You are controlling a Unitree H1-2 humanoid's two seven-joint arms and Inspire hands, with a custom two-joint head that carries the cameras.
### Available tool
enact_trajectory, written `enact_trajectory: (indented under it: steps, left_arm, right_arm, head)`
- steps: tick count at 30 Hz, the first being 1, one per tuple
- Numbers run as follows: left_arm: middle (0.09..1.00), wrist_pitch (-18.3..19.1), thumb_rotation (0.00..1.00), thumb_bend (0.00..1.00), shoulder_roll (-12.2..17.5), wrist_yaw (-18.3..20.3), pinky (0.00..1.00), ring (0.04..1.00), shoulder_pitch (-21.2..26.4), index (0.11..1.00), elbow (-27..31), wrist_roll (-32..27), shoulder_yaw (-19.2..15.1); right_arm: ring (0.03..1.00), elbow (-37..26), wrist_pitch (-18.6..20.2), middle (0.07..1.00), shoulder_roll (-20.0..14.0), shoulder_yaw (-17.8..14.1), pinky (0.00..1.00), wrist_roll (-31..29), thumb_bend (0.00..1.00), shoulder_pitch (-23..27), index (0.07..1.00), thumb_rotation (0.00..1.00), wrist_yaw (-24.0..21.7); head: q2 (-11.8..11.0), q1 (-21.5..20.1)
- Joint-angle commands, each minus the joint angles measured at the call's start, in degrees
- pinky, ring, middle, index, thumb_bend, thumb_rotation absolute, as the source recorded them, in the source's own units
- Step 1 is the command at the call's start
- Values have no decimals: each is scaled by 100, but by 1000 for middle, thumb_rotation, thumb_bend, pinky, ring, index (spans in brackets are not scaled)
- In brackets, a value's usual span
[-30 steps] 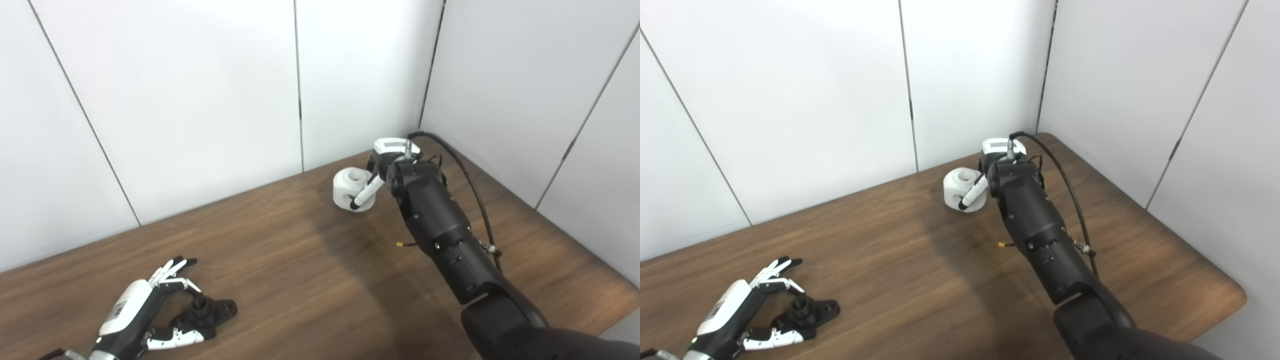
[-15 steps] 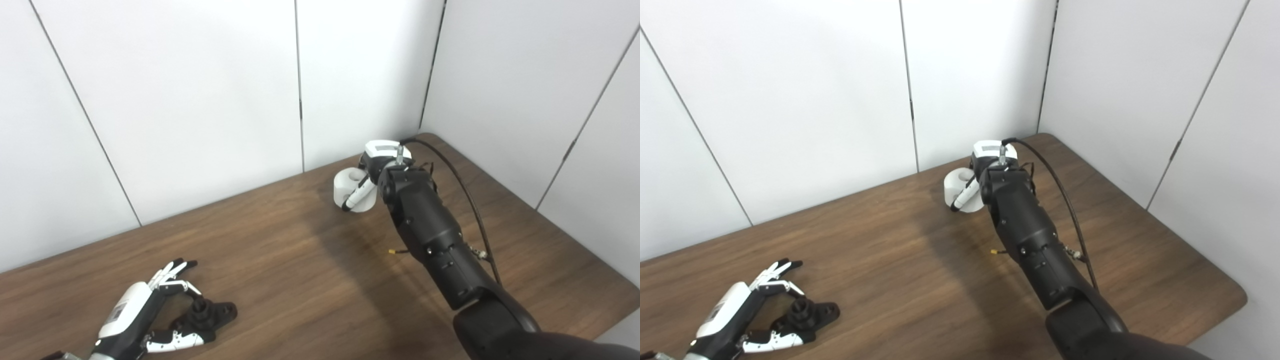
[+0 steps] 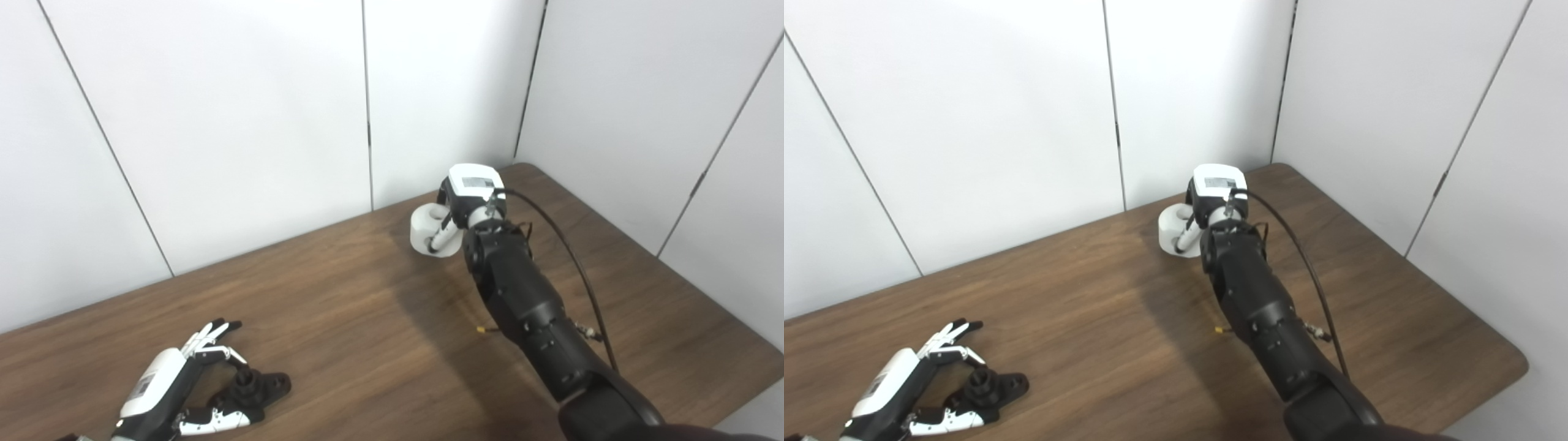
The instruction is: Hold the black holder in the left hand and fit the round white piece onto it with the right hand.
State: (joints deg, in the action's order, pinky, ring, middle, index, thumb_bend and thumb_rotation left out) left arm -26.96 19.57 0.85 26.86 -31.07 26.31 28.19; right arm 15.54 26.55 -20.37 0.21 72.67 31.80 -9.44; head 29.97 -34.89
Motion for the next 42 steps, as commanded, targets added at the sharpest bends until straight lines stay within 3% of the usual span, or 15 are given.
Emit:
enact_trajectory:
  steps: [1, 10, 15, 19, 24, 32, 37, 42]
  left_arm:
    - [941, 261, 56, 524, 109, 363, 1000, 1000, -609, 483, -290, 355, 226]
    - [936, 239, 56, 524, 64, 251, 1000, 1000, -614, 483, -312, 433, 222]
    - [931, 253, 54, 524, 19, 229, 1000, 1000, -623, 483, -297, 443, 218]
    - [933, 222, 55, 524, -37, 177, 1000, 1000, -613, 483, -303, 513, 256]
    - [933, 375, 56, 524, -133, 211, 1000, 1000, -630, 483, -200, 536, 263]
    - [932, 800, 58, 524, -346, 289, 1000, 1000, -600, 483, 20, 703, 346]
    - [934, 978, 60, 524, -487, 310, 1000, 1000, -547, 482, 57, 761, 400]
    - [942, 1209, 60, 524, -633, 374, 1000, 1000, -479, 482, 70, 780, 439]
  right_arm:
    - [778, -20, 5, 717, -193, 76, 822, -54, 527, 174, 483, 133, 533]
    - [786, 71, -52, 724, -495, 431, 862, -439, 524, 92, 482, 136, 1208]
    - [785, -189, -137, 724, -682, 660, 867, -676, 524, 93, 483, 138, 1056]
    - [789, -608, -247, 729, -798, 815, 854, -954, 525, 162, 483, 137, 706]
    - [794, -1462, -47, 735, -791, 996, 815, -1152, 525, 454, 482, 134, -480]
    - [793, -2716, 31, 736, -502, 1276, 743, -1014, 525, 1213, 481, 135, -3009]
    - [793, -3132, 24, 735, -298, 1541, 717, -864, 526, 1504, 481, 138, -3883]
    - [799, -3451, -169, 734, -219, 1752, 712, -964, 526, 1574, 481, 138, -4282]
  head:
    - [0, -7]
    - [67, 179]
    - [154, 433]
    - [292, 874]
    - [442, 1332]
    - [827, 2367]
    - [1025, 2829]
    - [1123, 3209]
